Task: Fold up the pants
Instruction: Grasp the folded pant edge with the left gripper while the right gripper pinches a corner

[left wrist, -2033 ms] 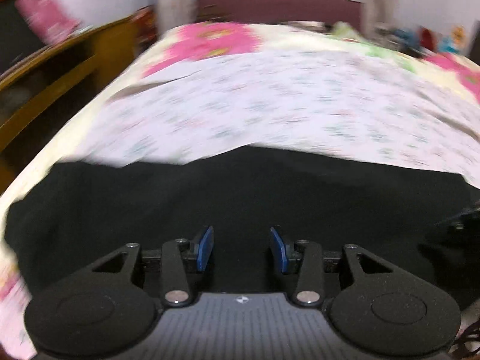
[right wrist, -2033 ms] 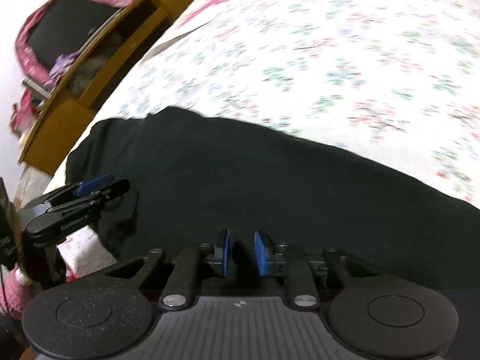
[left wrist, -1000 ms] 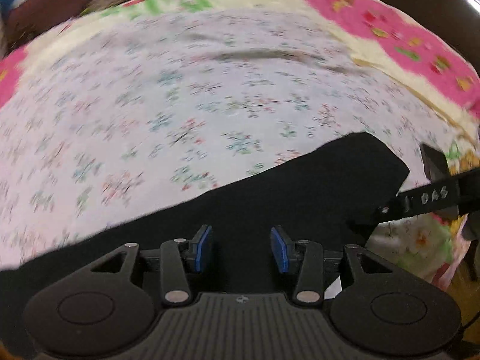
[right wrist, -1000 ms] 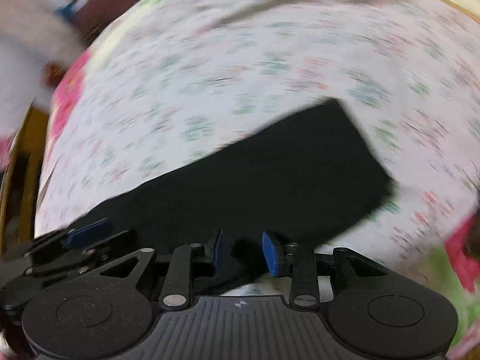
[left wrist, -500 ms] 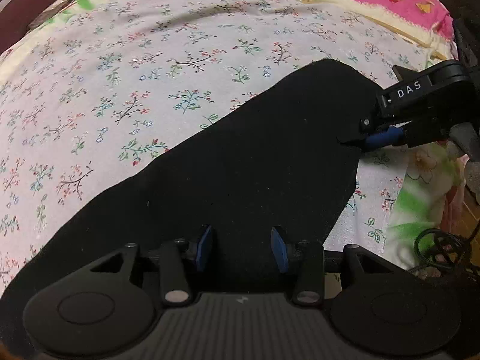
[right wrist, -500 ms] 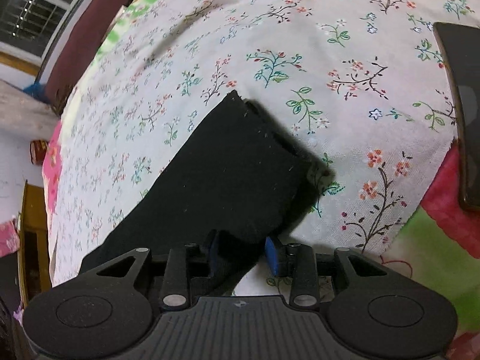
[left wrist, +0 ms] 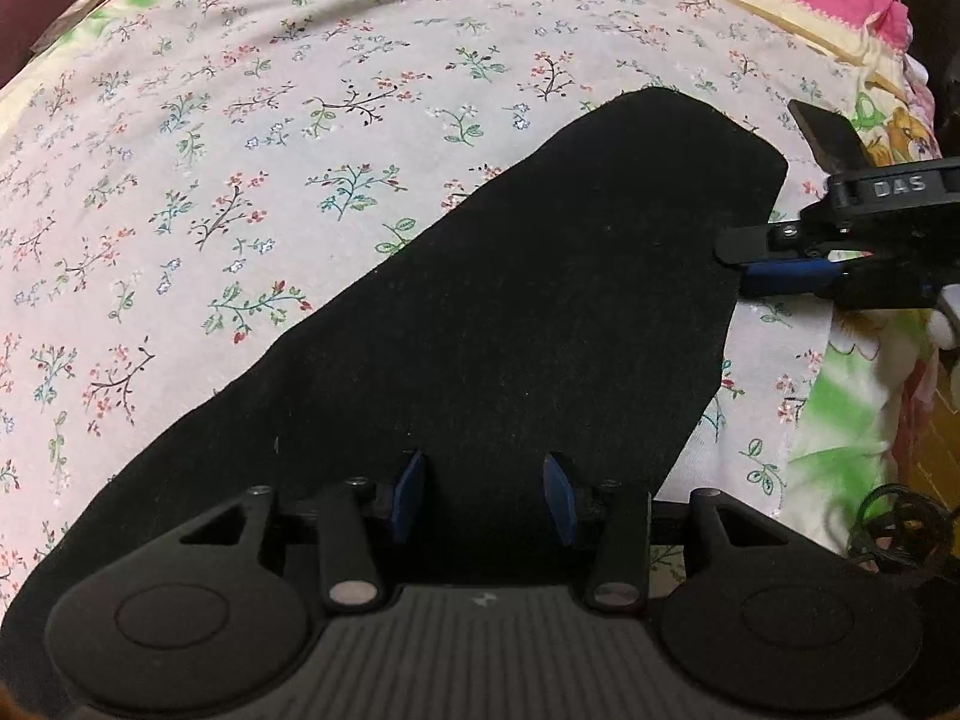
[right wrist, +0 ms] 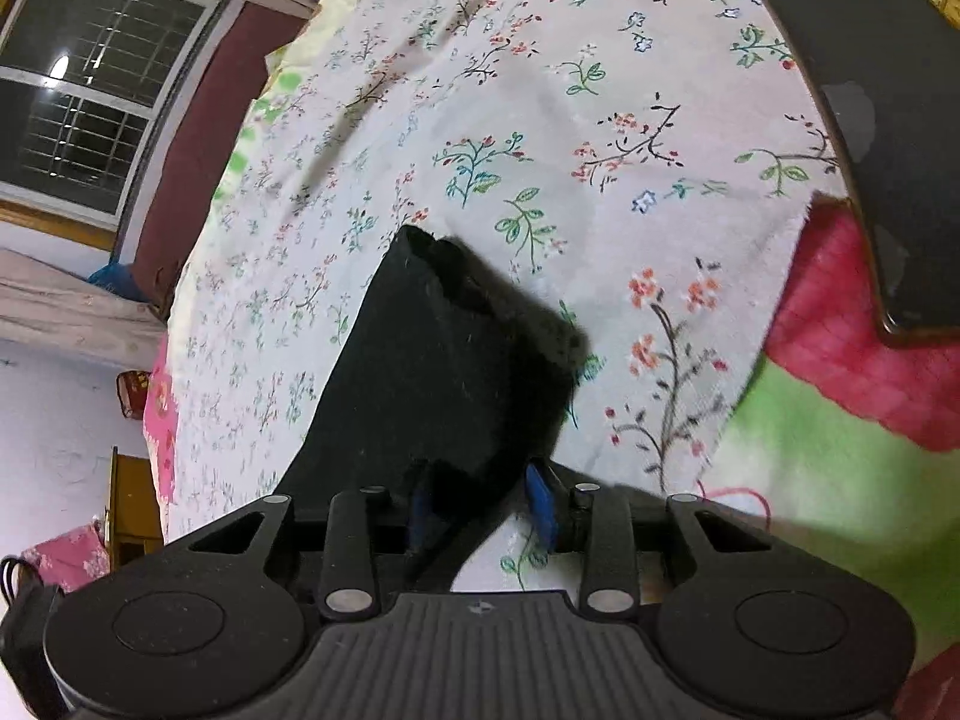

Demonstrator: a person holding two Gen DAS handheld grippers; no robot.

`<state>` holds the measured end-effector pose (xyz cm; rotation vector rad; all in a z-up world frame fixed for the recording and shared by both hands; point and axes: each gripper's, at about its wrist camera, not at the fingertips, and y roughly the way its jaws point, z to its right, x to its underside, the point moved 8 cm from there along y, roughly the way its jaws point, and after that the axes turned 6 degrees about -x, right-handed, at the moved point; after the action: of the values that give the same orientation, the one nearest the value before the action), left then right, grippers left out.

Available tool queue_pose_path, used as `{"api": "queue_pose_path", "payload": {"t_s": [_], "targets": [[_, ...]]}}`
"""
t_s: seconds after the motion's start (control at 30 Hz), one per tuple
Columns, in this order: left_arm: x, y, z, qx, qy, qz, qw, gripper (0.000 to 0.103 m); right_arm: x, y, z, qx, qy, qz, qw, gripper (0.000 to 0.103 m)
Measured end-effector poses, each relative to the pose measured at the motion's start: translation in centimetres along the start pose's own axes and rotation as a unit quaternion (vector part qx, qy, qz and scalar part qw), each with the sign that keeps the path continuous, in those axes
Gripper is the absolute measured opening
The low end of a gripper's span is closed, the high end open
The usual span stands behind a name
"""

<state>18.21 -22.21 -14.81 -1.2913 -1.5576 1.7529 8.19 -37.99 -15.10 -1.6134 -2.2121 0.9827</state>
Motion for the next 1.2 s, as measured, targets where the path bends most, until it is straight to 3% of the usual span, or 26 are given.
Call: {"api": "queue_pose_path", "payload": {"t_s": [0.17, 0.37, 0.47, 0.63, 0.7, 0.73, 0.77, 0.83, 0.9, 1.07, 1.2], "targets": [[0.0, 0.3, 0.3, -0.003, 0.016, -0.004, 0.9999, 0.055, 0.8, -0.2, 0.2, -0.014, 0.011, 0.016, 1.000, 0.022], [-0.3, 0.5, 0.7, -0.006, 0.024, -0.012, 0.9996, 0.055, -0.7, 1.4, 0.2, -0.041, 0.030, 0.044, 0.998, 0.023], [-0.3, 0.7, 0.9, -0.008, 0.027, -0.013, 0.9995, 0.056, -0.8, 0.8, -0.9, -0.051, 0.010, 0.055, 0.997, 0.025], [-0.2, 0.6, 0.9, -0.007, 0.024, -0.008, 0.9996, 0.056, -1.0, 2.6, -0.7, -0.040, 0.000, 0.036, 0.999, 0.024], [-0.1, 0.4, 0.8, -0.006, 0.023, -0.002, 0.9997, 0.056, -1.3, 2.9, -0.4, -0.049, 0.013, 0.034, 0.998, 0.021], [-0.1, 0.2, 0.7, -0.005, 0.020, 0.002, 0.9998, 0.056, -1.3, 2.8, -0.3, -0.054, 0.025, 0.031, 0.998, 0.016], [0.0, 0.1, 0.6, -0.005, 0.017, 0.005, 0.9998, 0.056, -1.4, 2.4, -0.2, -0.061, 0.038, 0.028, 0.997, 0.002], [0.2, -0.2, 0.4, -0.002, 0.005, 0.015, 0.9999, 0.056, -1.5, 1.5, -0.6, -0.074, 0.051, 0.025, 0.996, 0.000], [0.7, -0.5, 0.0, 0.000, -0.005, 0.024, 0.9997, 0.057, -1.7, 0.7, -2.5, -0.086, 0.034, 0.025, 0.995, 0.000], [1.2, -1.1, -0.7, 0.006, -0.025, 0.044, 0.9987, 0.057, -1.1, 0.4, -9.0, -0.095, -0.088, 0.010, 0.992, 0.000], [1.7, -1.8, -1.4, 0.005, -0.045, 0.058, 0.9973, 0.057, -0.6, 0.8, -12.3, -0.108, -0.124, -0.004, 0.986, 0.000]]}}
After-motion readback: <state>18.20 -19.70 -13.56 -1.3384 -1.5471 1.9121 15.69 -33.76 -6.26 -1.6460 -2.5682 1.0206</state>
